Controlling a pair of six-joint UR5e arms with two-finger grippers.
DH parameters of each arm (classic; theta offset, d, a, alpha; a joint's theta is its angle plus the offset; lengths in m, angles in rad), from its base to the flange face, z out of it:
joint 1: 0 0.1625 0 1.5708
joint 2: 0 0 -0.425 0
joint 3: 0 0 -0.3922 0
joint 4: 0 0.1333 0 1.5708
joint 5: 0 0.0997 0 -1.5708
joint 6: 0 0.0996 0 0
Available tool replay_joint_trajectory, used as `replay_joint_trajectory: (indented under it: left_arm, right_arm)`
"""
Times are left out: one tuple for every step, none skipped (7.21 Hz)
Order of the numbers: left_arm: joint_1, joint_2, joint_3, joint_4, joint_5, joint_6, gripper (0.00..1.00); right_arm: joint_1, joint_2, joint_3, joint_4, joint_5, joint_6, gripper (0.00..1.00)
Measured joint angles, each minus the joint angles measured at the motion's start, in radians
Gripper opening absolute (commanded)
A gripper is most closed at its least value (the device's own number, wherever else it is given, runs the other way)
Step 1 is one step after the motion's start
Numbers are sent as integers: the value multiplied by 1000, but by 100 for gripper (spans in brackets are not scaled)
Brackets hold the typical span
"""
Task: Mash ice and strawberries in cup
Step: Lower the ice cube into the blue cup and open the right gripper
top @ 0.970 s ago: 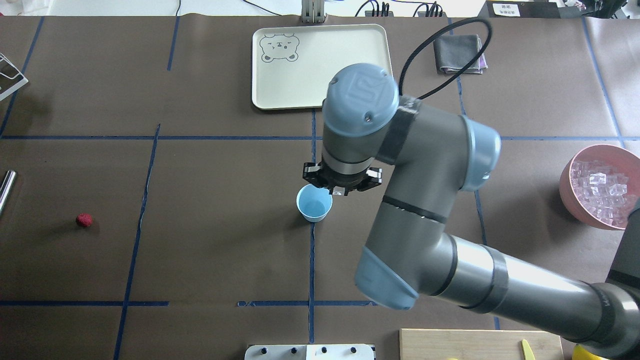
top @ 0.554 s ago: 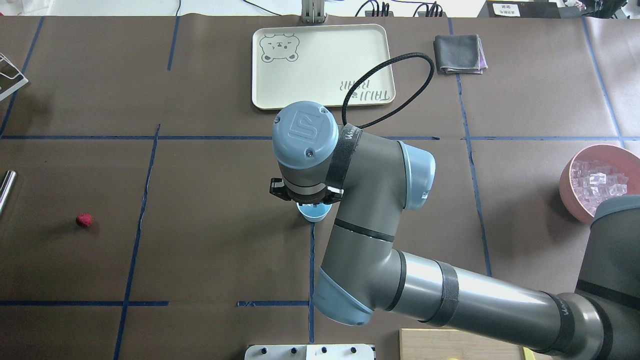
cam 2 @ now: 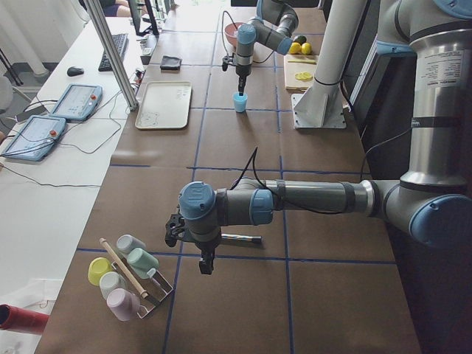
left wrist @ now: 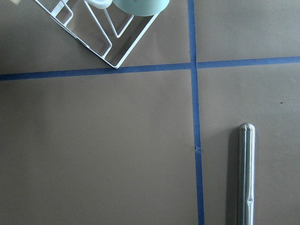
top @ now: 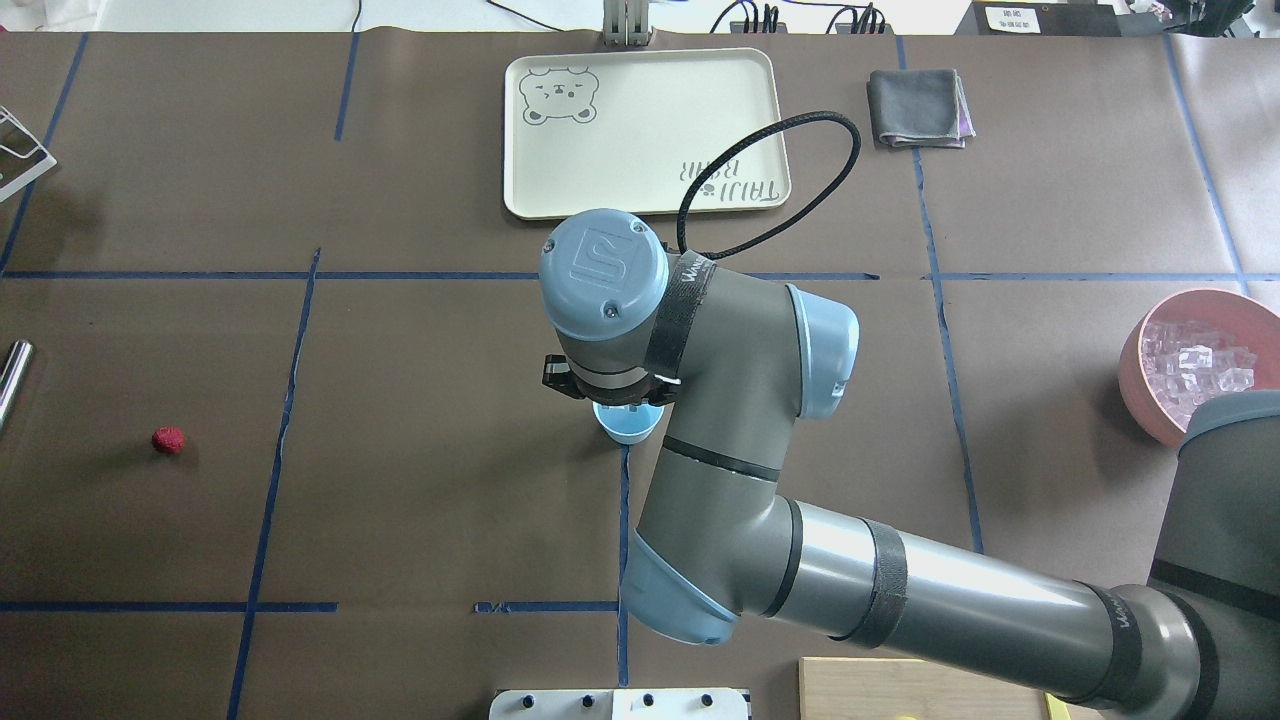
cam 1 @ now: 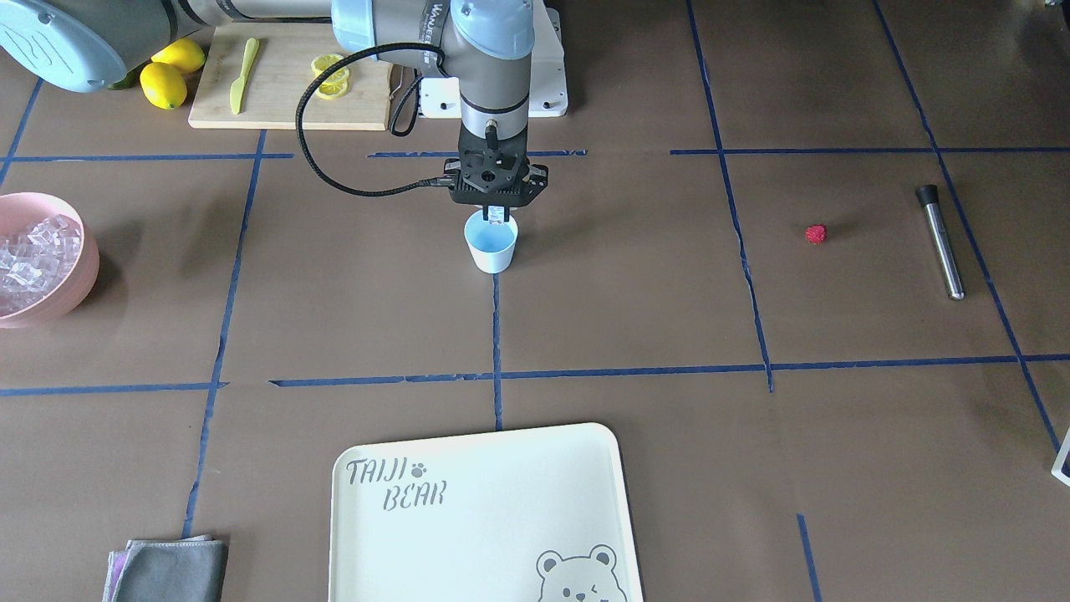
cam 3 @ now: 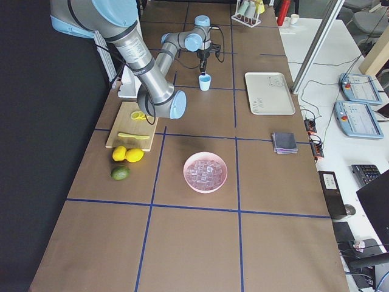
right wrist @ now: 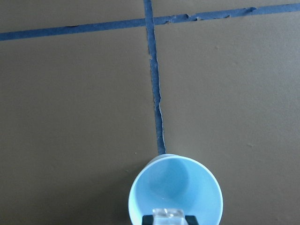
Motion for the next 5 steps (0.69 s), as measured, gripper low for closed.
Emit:
replay_joint_trajectory:
  left_arm:
    - [0, 0, 1, 0, 0, 0, 100]
    - [0, 0, 2, 0, 0, 1, 100]
    - [0, -1, 3, 0, -1, 1, 100]
    - [0, -1, 4, 0, 0, 1, 100]
    - [0, -1, 4, 0, 0, 1, 100]
  right_arm:
    - [0, 0, 0, 0, -3, -1, 26]
    - [1, 0, 0, 0, -4, -1, 32]
    - [1, 0, -1, 0, -6, -2, 40]
    - [2, -2, -2, 0, -8, -2, 52]
    - [2, -3, -3, 1, -9, -2, 56]
